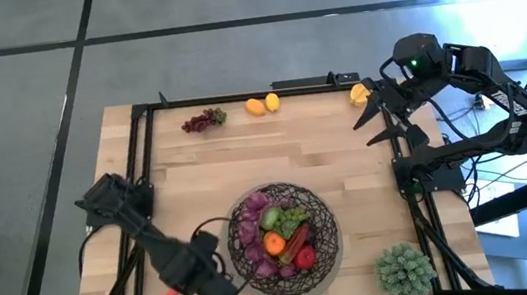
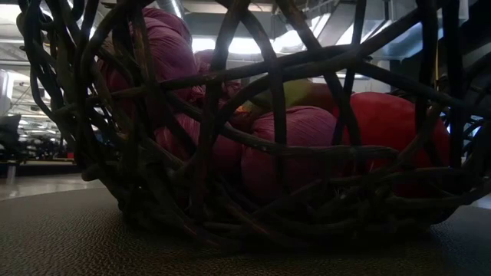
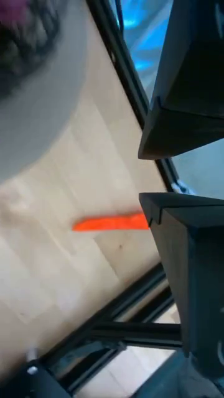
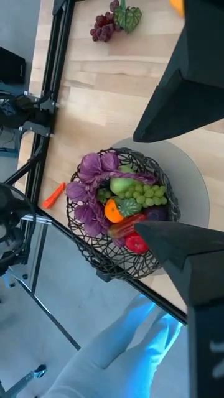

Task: Build produce basket
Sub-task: Put the carrot into the mesh basket

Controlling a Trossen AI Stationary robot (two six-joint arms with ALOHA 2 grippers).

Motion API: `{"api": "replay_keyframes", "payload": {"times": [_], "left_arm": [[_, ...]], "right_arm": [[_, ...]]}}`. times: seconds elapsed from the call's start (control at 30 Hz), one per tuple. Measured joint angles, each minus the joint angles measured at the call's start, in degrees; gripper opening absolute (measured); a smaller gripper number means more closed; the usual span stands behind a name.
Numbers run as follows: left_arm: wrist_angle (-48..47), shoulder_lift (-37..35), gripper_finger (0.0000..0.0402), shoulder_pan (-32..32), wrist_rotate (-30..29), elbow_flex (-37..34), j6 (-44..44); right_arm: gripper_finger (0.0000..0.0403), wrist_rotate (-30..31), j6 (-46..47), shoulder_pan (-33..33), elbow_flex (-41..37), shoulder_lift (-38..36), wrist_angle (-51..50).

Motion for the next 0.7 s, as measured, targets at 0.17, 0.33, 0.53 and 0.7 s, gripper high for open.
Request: {"api": "replay_keyframes", "payload": {"times": [0.17,0.33,0.53,0.7], "left_arm": [[1.37,0.00,0.0086,-3.80,0.84,-7.30,-2.99],[5.70,0.02,0.0086,-5.68,0.84,-15.27,-3.06],[12.50,0.02,0.0086,-5.80,2.86,-24.65,-2.70],[18.45,0.04,0.0086,-5.24,2.46,-30.38,-0.07]], "right_arm": [[0.0211,0.00,0.00,0.00,0.00,0.00,0.00],[0.0211,0.00,0.09,0.00,0.00,0.00,0.00],[0.0211,0.00,0.83,0.00,0.00,0.00,0.10],[0.0211,-0.02,1.70,0.00,0.00,0.00,0.40]]}}
